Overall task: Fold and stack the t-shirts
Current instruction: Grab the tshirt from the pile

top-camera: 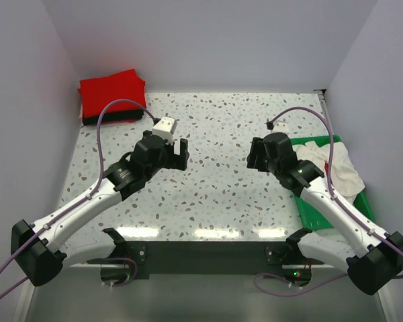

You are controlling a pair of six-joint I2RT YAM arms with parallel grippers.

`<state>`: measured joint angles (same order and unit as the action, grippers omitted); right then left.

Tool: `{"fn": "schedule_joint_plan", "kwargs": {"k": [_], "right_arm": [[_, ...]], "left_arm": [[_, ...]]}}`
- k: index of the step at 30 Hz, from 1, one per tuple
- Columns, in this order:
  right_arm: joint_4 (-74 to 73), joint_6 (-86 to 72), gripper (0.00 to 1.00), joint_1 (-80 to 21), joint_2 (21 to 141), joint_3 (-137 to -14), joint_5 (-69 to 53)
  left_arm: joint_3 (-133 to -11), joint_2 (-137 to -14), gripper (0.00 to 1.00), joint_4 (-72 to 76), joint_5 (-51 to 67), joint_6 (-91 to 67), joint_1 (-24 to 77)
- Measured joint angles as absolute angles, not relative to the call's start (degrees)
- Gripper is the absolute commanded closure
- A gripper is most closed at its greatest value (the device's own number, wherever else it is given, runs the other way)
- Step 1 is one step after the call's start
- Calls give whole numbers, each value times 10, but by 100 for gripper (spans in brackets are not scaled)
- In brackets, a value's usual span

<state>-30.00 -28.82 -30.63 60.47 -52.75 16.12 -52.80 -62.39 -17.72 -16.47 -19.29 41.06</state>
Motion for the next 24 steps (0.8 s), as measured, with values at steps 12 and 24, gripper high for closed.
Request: {"fn": "schedule_joint_plan", "kwargs": {"k": [12,24], "right_arm": [[-332,-316,2,-306,613,-550,233],[-448,-425,1,-117,788,-674,344]], "left_arm": [[-528,-624,3,-177,-165,-193,411],[-528,-624,3,-178,-161,-193,411]]}}
